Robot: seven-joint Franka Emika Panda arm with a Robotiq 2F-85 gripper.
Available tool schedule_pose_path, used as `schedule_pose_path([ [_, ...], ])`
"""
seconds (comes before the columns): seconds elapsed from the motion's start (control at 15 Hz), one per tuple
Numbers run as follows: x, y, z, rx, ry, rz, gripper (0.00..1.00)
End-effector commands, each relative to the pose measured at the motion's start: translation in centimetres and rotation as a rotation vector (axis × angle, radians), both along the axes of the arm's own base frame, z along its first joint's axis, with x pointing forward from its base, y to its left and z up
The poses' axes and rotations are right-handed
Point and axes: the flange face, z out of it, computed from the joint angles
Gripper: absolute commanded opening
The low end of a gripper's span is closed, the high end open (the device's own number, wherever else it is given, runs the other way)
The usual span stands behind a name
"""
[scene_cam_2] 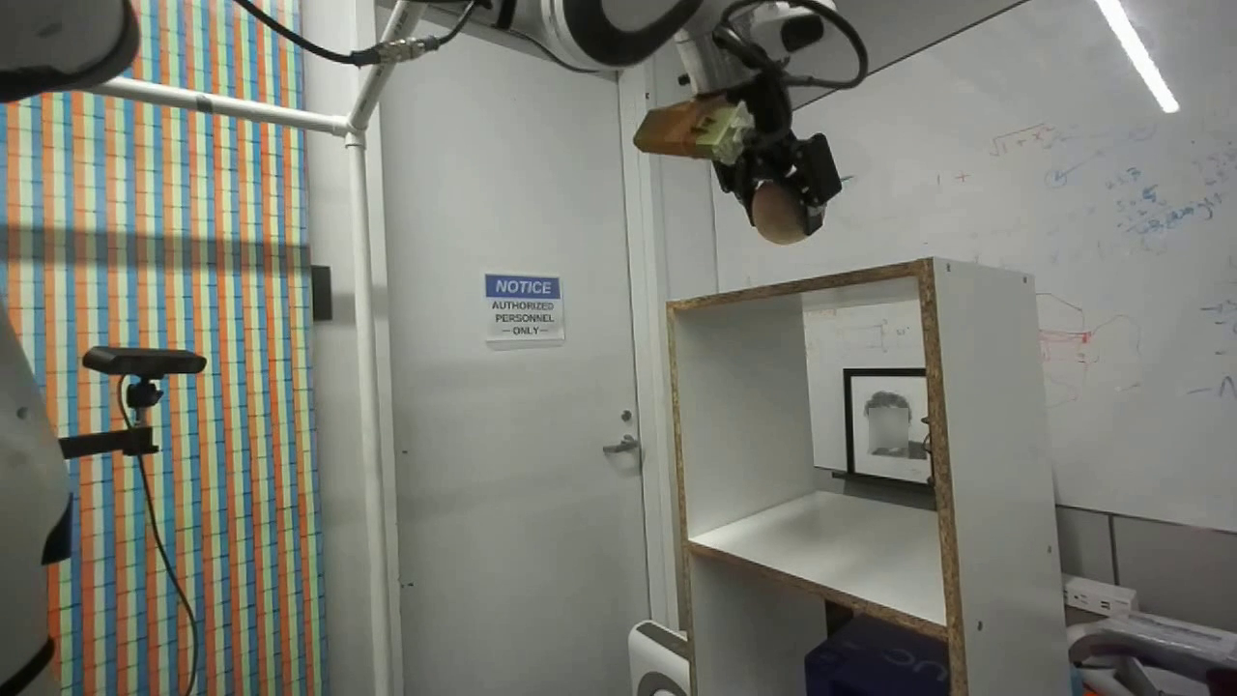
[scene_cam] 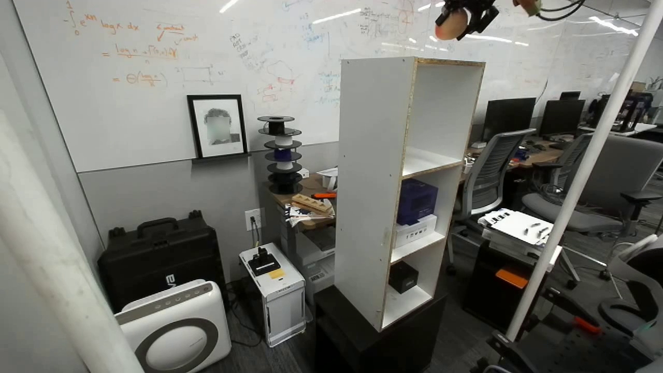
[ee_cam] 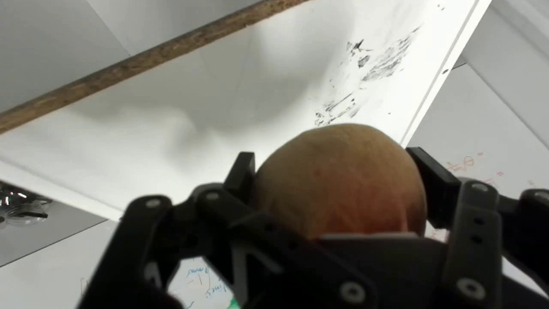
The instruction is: Remove the peach from the top shelf and put it on top of the bookshelf
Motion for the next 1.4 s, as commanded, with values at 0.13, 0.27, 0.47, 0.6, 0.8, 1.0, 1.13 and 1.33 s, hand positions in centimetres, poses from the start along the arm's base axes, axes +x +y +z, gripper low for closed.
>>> schedule_pose_path([
  [0.13, 6.2, 1.9, -3.3, 0.046, 0.011, -0.019, 0.6],
  [0.27, 6.8, 2.7, -3.3, 0.054, 0.017, -0.007, 0.96],
  [0.47, 6.0, 3.3, -2.5, 0.052, 0.028, 0.015, 1.0],
  [0.6, 4.8, 3.5, -2.2, 0.05, 0.066, 0.032, 1.0],
  [0.8, 2.6, 3.2, -1.6, 0.052, 0.109, 0.056, 1.0],
  [1.0, 0.3, 2.7, -1.1, 0.041, 0.123, 0.056, 1.0],
  [1.13, -0.8, 2.3, -0.9, 0.036, 0.122, 0.056, 1.0],
  [1.33, -1.8, 1.9, -0.9, 0.047, 0.127, 0.044, 1.0],
])
